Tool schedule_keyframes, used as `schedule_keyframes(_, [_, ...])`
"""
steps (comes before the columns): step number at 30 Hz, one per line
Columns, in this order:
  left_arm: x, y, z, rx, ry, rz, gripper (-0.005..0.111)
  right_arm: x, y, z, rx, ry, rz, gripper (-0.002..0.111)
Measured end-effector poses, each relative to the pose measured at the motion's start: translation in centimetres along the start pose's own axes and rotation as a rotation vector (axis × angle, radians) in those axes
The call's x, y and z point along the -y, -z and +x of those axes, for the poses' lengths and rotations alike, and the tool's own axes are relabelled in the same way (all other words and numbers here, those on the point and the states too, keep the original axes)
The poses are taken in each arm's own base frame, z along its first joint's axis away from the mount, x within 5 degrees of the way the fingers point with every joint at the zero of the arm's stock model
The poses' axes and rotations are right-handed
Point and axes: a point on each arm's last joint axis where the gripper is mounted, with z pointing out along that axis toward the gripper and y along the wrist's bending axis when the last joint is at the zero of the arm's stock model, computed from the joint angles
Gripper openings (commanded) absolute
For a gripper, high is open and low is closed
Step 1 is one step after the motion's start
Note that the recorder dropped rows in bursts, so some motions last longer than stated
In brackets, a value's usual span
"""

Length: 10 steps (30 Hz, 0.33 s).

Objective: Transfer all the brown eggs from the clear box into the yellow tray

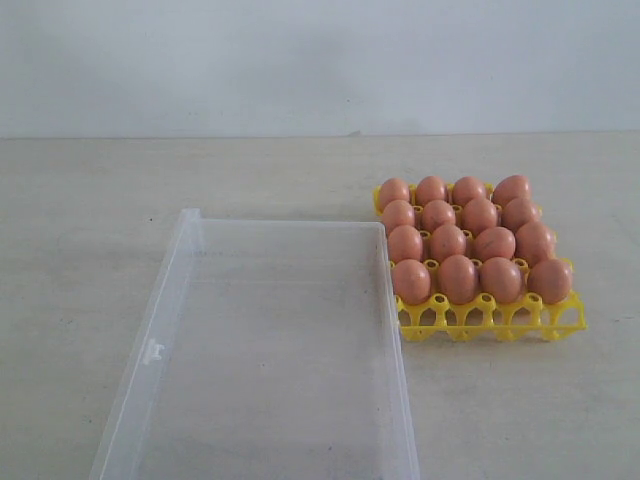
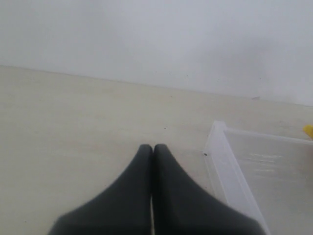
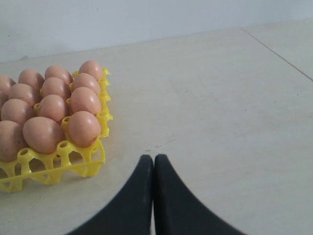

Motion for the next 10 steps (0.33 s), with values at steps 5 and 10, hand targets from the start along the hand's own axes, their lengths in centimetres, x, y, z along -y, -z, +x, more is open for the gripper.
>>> schedule_keyframes(5, [0.0,0.0,0.02,-0.002,0.0,0.0,-0.004,0.0,0.0,0.0,0.0,0.0,0.0,-0.001])
schedule_keyframes(10, [0.01,0.02,0.66,-0.072,0.0,0.001,-0.004,0.0,0.0,0.0,0.0,0.0,0.0,-0.001])
